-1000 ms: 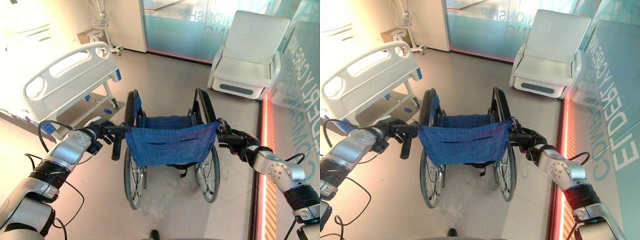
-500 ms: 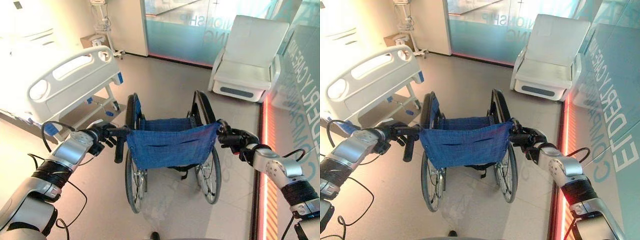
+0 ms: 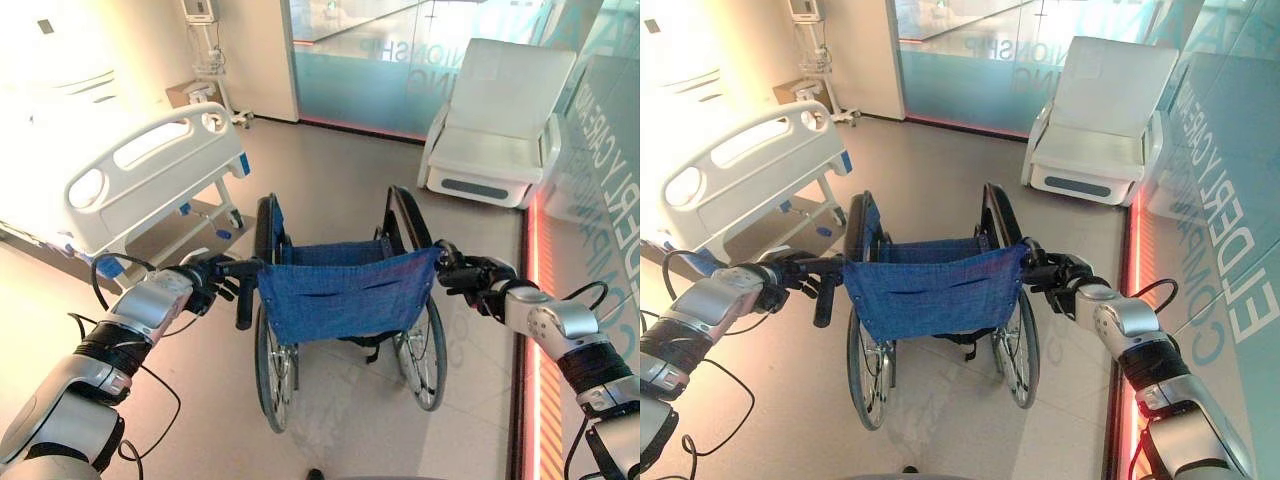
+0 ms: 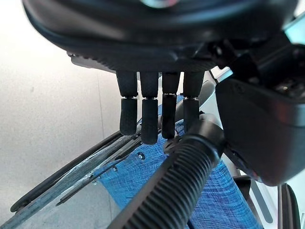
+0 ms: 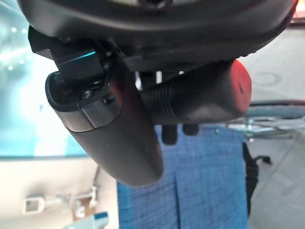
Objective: Push the wheelchair next to the bed
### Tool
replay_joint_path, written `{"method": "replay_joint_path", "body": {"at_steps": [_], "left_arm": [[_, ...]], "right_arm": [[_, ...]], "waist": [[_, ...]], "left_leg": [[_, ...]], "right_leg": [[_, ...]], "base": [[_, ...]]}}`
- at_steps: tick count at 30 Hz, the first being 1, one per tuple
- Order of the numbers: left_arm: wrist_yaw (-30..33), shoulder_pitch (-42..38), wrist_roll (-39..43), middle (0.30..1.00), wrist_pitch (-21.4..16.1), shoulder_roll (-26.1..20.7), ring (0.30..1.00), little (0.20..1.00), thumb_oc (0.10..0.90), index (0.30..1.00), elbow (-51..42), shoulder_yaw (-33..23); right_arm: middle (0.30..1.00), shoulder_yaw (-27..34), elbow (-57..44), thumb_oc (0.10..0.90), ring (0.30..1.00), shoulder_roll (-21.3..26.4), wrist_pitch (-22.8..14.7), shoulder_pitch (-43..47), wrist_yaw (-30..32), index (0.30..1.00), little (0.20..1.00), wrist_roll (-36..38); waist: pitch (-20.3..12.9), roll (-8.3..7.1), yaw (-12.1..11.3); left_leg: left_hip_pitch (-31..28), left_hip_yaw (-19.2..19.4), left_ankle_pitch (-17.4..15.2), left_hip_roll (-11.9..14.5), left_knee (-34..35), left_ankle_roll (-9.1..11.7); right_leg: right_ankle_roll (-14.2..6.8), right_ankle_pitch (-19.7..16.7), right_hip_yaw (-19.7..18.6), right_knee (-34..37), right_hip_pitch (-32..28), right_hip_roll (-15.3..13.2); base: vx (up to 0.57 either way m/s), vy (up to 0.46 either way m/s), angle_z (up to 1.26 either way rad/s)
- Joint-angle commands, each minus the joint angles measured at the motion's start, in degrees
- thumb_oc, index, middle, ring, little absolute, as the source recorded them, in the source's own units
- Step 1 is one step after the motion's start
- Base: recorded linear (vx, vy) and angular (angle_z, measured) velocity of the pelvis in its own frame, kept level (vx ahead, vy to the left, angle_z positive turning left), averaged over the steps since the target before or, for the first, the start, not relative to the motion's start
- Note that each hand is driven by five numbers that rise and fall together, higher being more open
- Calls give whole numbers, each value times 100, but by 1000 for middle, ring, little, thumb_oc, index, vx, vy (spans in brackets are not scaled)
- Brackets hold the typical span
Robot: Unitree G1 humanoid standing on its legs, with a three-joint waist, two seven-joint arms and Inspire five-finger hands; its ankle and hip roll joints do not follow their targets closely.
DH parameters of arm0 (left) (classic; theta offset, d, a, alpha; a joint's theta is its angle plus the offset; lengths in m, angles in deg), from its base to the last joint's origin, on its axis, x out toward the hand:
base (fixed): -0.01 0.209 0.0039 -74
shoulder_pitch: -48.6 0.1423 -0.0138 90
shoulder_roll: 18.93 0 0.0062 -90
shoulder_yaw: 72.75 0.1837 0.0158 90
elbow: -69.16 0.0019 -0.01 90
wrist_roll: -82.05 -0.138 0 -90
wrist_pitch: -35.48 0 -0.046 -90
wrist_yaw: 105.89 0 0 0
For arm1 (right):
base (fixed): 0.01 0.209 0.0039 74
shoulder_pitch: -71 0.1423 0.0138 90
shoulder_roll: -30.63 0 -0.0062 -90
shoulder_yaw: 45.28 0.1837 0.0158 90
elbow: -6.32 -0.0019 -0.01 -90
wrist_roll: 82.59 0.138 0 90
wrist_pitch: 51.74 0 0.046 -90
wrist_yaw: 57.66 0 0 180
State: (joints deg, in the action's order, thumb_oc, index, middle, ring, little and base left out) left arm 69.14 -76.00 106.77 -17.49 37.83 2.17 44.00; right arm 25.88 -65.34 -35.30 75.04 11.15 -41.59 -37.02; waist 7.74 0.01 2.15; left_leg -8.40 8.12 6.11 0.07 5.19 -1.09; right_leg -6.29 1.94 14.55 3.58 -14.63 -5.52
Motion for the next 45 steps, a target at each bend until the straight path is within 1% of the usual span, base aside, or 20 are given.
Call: {"method": "replay_joint_path", "body": {"at_steps": [1,3,7,10,13,18,20,22,26,27,29,32,34,35,38,40,42,43,44,45], "left_arm": [[-521,-1216,987,300,-365,353,300,300,400,300,135,-49],[-627,-1445,954,300,-434,216,300,300,400,300,384,19],[-708,-1708,1031,300,-519,174,300,300,400,300,772,36],[-642,-1809,1096,300,-554,276,300,300,400,300,986,8],[-482,-1833,1172,300,-607,394,300,300,400,300,1043,9],[-275,-1665,1156,300,-783,478,300,300,400,300,987,1],[-217,-1616,1097,300,-827,517,300,300,400,300,989,-19],[-100,-1537,1095,300,-910,613,300,300,400,300,1036,-96],[39,-1372,1166,300,-1072,754,300,300,400,300,1126,-163],[88,-1314,1162,300,-1079,768,300,300,400,300,1107,-196],[181,-1230,1171,300,-1103,785,300,300,400,300,1075,-225],[355,-1143,1215,300,-1207,834,300,300,400,300,1066,-247],[429,-1101,1315,300,-1298,848,300,300,400,300,1077,-286],[468,-1111,1356,300,-1341,877,300,300,400,300,1078,-354],[495,-1158,1332,300,-1417,914,300,300,400,300,1110,-395],[493,-1141,1391,300,-1497,859,300,300,400,300,1128,-410],[483,-1089,1472,300,-1587,818,300,300,400,300,1104,-432],[468,-1062,1479,300,-1592,795,300,300,400,300,1070,-442],[448,-967,1507,300,-1586,734,300,300,400,300,946,-465],[437,-907,1536,300,-1580,680,300,300,400,300,857,-490]], "right_arm": [[300,-308,-82,400,300,-453,-57,1013,-645,300,300,815],[300,-314,139,400,300,-344,-32,1188,-700,300,300,881],[300,-330,450,400,300,-236,41,1418,-873,300,300,904],[300,-383,740,400,300,-227,83,1614,-1051,300,300,867],[300,-425,860,400,300,-199,118,1683,-1172,300,300,842],[300,-389,732,400,300,-200,131,1514,-1176,300,300,897],[300,-354,693,400,300,-251,130,1442,-1151,300,300,891],[300,-287,738,400,300,-287,102,1401,-1193,300,300,892],[300,-310,783,400,300,-308,138,1453,-1204,300,300,977],[300,-340,784,400,300,-314,145,1452,-1213,300,300,991],[300,-381,742,400,300,-326,153,1436,-1146,300,300,1042],[300,-427,743,400,300,-326,110,1438,-1113,300,300,997],[300,-446,728,400,300,-292,102,1491,-1066,300,300,1004],[300,-423,732,400,300,-258,63,1560,-962,300,300,1092],[300,-415,759,400,300,-334,-51,1657,-758,300,300,1173],[300,-449,729,400,300,-394,-102,1708,-627,300,300,1232],[300,-508,650,400,300,-428,-192,1722,-413,300,300,1360],[300,-518,612,400,300,-426,-227,1684,-375,300,300,1380],[300,-521,484,400,300,-412,-302,1568,-264,300,300,1435],[300,-505,411,400,300,-389,-344,1493,-241,300,300,1431]], "waist": [[263,-31,-347],[335,11,-321],[402,92,-307],[418,74,-293],[445,-13,-153],[538,-173,50],[558,-192,75],[481,-206,82],[246,-158,150],[185,-95,160],[100,-85,190],[128,-157,144],[178,-222,100],[283,-215,54],[448,-206,-34],[512,-193,-98],[625,-56,-277],[636,-27,-337],[654,3,-468],[663,24,-535]], "left_leg": [[-86,121,-1079,-430,-919,-250],[-14,88,-1129,-452,-1039,-335],[-10,113,-1121,-456,-1060,-332],[-98,135,-1179,-519,-1060,-289],[-281,18,-1362,-667,-1066,-247],[-533,-115,-1668,-818,-1164,-246],[-571,-111,-1770,-789,-1257,-267],[-582,-91,-1874,-766,-1364,-286],[-713,-97,-2112,-660,-1710,-118],[-751,-64,-1989,-551,-1930,-4],[-576,29,-1390,-379,-2640,257],[288,169,-416,-96,-4380,674],[751,290,-170,27,-5233,840],[1263,383,-183,360,-5748,892],[1514,338,-257,494,-4986,696],[1565,370,-123,502,-4138,626],[1862,260,392,518,-2758,756],[2009,187,538,523,-2482,790],[2253,57,908,536,-1813,882],[2420,3,1108,584,-1555,916]], "right_leg": [[-187,-33,-81,-1360,763,-393],[-188,-206,-181,-2126,1045,-511],[-140,-568,-181,-3024,1435,-664],[-155,-676,-91,-2720,1589,-667],[-223,-755,-109,-1747,1886,-471],[-437,-1481,-135,-796,2307,-343],[-406,-1526,-83,-855,2389,-354],[-383,-1348,18,-939,2306,-376],[-187,-1055,109,-1103,2240,-329],[-91,-918,181,-1149,2190,-261],[109,-732,250,-1109,2060,-207],[426,-412,348,-1068,1657,-219],[552,-241,415,-1096,1473,-274],[651,-112,447,-1132,1292,-237],[638,-30,228,-1152,1106,-168],[623,6,82,-1153,1022,-98],[616,119,-92,-1180,807,107],[613,131,-139,-1150,737,150],[598,178,-238,-1054,531,224],[604,203,-314,-995,400,277]], "base": [[52,124,-1],[54,137,3],[95,128,2],[175,21,-5],[260,-60,-17],[272,-109,9],[318,-154,64],[320,-163,24],[336,-137,2],[358,-158,19],[270,-155,13],[274,-154,16],[198,-79,9],[172,-40,-10],[295,75,-8],[306,140,2],[385,208,-11],[440,224,-7],[414,199,4],[552,267,-11]]}}
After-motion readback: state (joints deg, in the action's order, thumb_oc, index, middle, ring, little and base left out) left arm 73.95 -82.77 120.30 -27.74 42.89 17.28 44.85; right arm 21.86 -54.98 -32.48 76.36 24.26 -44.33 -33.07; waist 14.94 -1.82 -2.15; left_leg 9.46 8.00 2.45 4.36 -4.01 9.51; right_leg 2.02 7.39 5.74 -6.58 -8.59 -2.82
